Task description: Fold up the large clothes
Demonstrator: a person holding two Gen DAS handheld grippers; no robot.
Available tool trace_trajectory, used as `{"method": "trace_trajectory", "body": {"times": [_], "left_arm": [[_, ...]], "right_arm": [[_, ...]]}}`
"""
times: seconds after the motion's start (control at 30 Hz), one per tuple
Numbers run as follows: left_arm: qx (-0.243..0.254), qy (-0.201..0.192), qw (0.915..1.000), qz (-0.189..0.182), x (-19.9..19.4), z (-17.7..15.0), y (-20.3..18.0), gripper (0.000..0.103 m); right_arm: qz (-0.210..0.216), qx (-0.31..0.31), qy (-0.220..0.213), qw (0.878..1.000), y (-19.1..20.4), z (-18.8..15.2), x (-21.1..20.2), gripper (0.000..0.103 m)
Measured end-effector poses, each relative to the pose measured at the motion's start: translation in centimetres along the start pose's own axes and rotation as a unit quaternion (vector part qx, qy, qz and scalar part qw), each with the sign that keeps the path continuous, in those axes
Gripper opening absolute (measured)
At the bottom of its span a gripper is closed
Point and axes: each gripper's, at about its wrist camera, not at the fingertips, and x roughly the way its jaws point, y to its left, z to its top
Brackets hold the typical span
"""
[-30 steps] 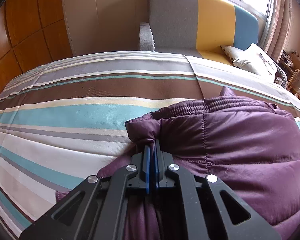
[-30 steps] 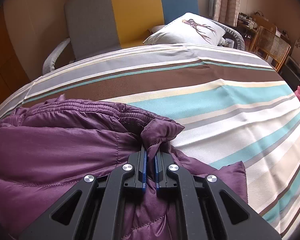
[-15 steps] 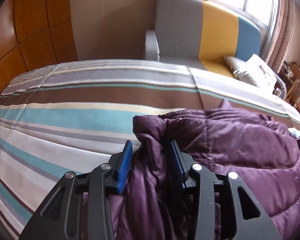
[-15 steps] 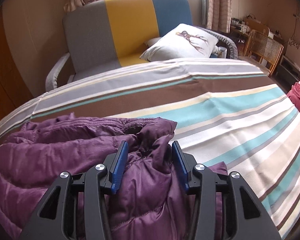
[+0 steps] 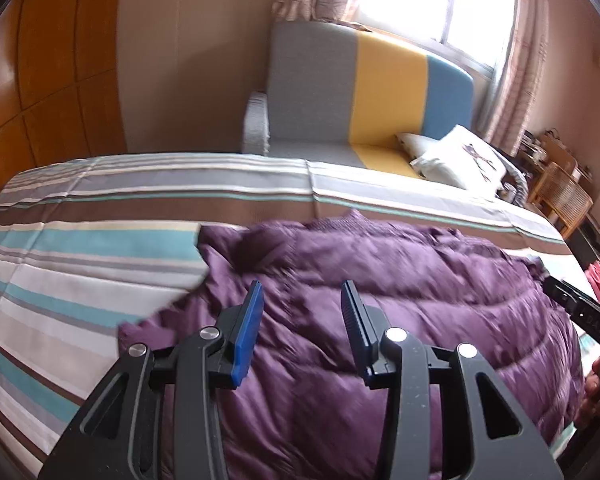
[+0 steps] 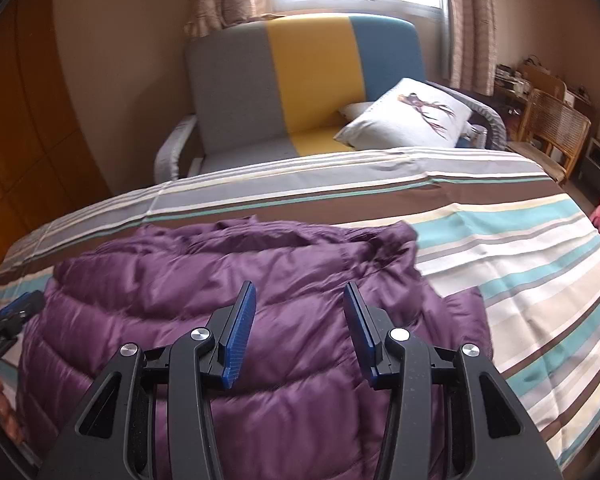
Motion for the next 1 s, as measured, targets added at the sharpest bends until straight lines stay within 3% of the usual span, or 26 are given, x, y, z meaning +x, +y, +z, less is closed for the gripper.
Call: {"method": "trace_trajectory", "body": {"times": [0.27, 0.57, 1.0], "left_arm": [[0.015, 0.017, 0.9997, -0.004, 0.7, -2.3, -1.2, 0.043], [0.014, 0.026, 0.9995, -0.008, 2.8, -3.7, -0.6, 0.051], [0.001, 0.025, 0.9996, -0.016, 3.9, -4.5, -0.1, 0.051]], "right_arm": [[0.023, -0.057, 0.013, 0.998, 3.0, -3.2, 0.1, 0.045], [0.025, -0.059, 0.028, 0.998, 2.6, -5.0, 3.1, 0.047], [0.018, -0.066, 0.034, 0.997, 2.7, -5.5, 4.7, 0.047]]}}
